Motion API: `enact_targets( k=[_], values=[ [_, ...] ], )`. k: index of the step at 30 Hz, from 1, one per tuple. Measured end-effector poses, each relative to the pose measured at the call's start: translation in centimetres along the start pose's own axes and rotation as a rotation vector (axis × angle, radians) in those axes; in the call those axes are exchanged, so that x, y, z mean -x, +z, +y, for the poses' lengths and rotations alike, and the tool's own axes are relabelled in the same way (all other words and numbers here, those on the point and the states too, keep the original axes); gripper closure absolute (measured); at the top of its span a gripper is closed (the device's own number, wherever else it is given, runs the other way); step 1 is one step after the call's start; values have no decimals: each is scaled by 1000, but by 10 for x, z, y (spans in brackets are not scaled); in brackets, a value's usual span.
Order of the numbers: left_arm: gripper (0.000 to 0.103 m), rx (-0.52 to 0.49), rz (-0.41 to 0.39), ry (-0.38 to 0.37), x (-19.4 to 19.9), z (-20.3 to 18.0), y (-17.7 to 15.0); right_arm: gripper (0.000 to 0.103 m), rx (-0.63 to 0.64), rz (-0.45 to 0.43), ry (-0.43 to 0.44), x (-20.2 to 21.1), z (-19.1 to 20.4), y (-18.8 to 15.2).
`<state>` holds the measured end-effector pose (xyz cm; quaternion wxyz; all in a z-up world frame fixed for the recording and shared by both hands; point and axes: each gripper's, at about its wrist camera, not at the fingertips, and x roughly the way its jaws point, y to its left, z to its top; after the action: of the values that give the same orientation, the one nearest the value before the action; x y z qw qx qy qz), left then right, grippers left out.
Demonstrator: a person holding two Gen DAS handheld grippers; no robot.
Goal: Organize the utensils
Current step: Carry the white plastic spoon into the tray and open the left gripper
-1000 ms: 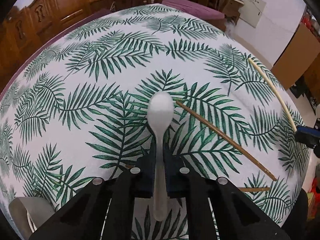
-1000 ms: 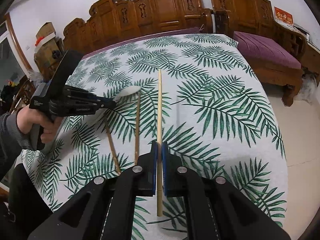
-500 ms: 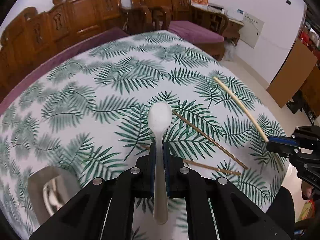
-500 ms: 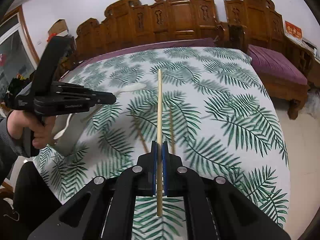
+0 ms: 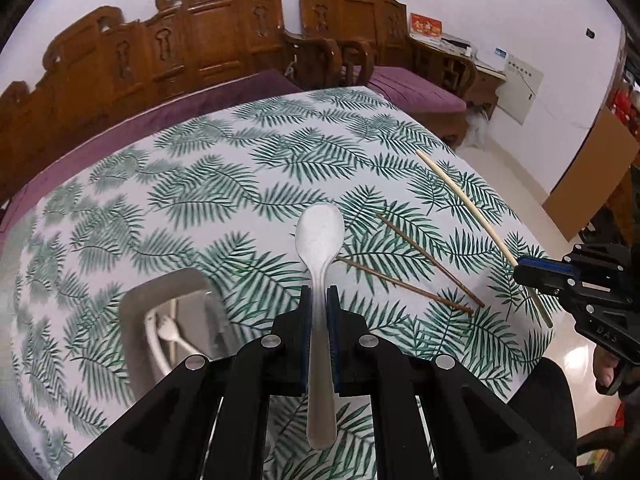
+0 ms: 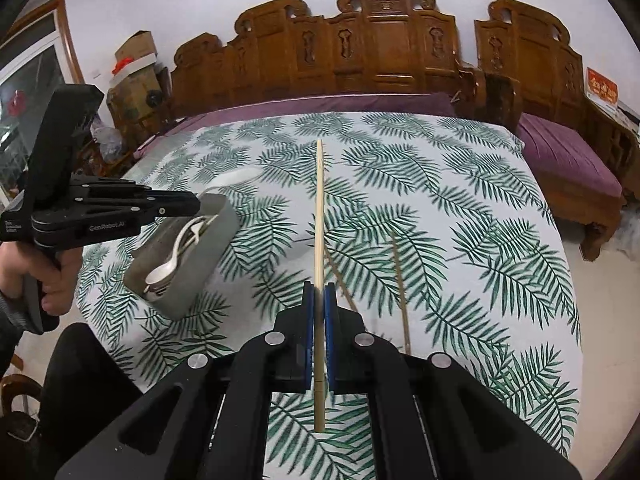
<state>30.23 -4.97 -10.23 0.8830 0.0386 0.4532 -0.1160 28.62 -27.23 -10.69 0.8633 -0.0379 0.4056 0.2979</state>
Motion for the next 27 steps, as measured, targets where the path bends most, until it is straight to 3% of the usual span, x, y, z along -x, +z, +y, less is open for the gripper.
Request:
enact_targets(
  k=[12,27],
  values=[
    [97,61,-13,15,21,44,-14,97,19,17,30,-11,27,15],
    [97,170,58,50,-7,105,-61,97,61,74,92,-55,67,24]
  ],
)
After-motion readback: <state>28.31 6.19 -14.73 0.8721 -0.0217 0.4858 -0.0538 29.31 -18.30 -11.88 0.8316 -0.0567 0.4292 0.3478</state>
